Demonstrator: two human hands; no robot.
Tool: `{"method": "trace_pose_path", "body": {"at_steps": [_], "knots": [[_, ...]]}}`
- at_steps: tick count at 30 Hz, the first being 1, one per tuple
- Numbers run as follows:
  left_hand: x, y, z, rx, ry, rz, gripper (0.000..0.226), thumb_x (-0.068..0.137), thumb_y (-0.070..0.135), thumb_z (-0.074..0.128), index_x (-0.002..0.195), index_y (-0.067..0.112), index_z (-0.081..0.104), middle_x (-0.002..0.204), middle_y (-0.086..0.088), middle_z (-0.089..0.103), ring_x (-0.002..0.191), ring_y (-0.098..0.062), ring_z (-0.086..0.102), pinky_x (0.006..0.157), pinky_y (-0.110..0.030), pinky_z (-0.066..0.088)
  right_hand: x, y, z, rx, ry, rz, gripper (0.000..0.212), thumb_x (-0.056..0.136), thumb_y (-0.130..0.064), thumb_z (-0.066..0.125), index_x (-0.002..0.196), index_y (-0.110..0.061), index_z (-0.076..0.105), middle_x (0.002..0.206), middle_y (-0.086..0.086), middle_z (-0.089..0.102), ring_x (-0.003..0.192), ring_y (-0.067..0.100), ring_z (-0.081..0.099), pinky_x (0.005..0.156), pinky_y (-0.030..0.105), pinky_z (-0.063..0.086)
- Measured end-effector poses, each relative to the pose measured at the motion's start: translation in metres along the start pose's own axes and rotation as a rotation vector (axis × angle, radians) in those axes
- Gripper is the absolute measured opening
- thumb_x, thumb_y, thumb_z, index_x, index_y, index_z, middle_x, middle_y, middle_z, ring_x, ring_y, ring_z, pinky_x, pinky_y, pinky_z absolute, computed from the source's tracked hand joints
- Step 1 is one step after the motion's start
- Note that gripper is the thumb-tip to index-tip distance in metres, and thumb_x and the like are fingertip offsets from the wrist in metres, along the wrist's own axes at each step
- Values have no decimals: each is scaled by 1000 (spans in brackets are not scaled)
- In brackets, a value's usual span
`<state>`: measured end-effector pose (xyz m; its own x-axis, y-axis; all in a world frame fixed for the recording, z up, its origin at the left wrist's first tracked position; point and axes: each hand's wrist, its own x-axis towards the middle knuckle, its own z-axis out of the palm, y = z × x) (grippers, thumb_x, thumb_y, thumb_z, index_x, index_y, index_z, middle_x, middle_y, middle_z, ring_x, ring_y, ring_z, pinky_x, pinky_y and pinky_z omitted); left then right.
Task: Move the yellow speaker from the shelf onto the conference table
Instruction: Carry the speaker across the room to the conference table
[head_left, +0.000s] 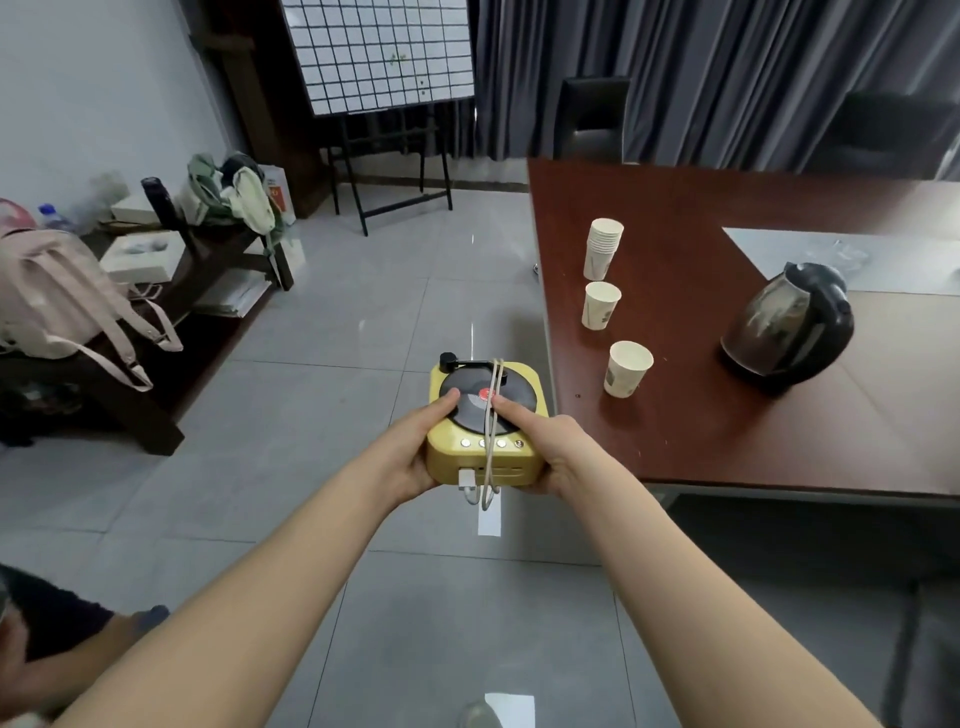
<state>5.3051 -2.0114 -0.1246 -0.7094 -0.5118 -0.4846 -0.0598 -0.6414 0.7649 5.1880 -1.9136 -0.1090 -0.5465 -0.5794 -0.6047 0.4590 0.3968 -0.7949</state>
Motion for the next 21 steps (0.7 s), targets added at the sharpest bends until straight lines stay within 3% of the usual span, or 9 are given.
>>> {"method": "trace_pose_path", "body": {"at_steps": [5, 12, 16, 21], "knots": [[46, 30, 6, -22, 35, 36, 28, 89, 35, 58, 106, 14, 65, 88, -6, 77, 80, -23, 72, 73, -38, 57, 46, -43, 3, -26, -27, 1, 68, 57, -42, 87, 104, -2, 60, 95, 17, 71, 84, 34, 70, 79, 50, 58], [99, 74, 0, -39, 65, 38, 34, 90, 34, 57, 115, 12, 63, 108, -11, 71, 93, -28, 68, 82, -42, 55, 106, -88, 20, -50, -60, 7, 69, 58, -43, 86, 107, -3, 60, 93, 15, 72, 81, 31, 70, 74, 44, 59], [134, 99, -14, -37, 64, 34, 37, 89, 34, 58, 117, 11, 62, 108, -12, 71, 92, -27, 69, 77, -40, 58, 140, -110, 37, -41, -66, 0, 68, 58, -43, 87, 107, -4, 60, 89, 13, 71, 76, 29, 69, 68, 40, 59], [183, 142, -29, -19, 36, 37, 34, 89, 34, 58, 114, 11, 62, 98, -10, 73, 82, -25, 71, 67, -37, 61, 187, -144, 61, -19, -34, -10, 72, 57, -44, 87, 110, -4, 59, 94, 15, 71, 81, 31, 70, 74, 45, 59]]}}
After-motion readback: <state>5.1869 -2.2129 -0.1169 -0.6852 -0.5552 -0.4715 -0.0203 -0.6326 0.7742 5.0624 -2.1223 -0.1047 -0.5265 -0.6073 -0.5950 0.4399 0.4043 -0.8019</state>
